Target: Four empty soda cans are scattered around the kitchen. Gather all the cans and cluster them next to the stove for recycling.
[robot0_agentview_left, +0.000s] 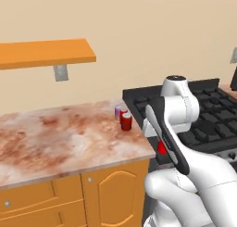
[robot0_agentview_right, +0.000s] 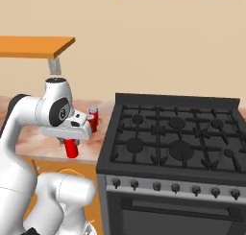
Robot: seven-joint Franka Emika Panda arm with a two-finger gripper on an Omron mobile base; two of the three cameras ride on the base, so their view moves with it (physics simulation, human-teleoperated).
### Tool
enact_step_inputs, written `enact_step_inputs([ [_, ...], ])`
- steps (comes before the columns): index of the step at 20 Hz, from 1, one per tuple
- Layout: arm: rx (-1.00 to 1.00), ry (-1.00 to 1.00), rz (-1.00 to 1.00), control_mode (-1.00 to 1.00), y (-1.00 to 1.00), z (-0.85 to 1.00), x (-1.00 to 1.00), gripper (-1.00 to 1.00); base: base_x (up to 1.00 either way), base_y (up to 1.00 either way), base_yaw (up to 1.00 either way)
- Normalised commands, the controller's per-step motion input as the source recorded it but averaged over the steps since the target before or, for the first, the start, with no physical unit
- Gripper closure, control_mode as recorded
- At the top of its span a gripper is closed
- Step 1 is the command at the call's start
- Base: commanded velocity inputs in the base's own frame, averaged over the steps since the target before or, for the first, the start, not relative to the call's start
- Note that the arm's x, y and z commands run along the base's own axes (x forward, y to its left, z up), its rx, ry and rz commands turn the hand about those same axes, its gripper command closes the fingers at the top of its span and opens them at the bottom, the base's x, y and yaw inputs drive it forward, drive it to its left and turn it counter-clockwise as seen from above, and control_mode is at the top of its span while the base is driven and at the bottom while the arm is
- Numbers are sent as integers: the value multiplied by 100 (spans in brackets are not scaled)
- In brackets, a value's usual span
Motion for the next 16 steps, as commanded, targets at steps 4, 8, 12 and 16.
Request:
enact_step_inputs([
  [4,0,0,0,100,0,0,0,100,43,18,0],
  [8,0,0,0,100,0,0,0,100,26,10,2],
  [12,0,0,0,100,0,0,0,100,37,21,1],
  [16,0,0,0,100,0,0,0,100,38,21,1],
])
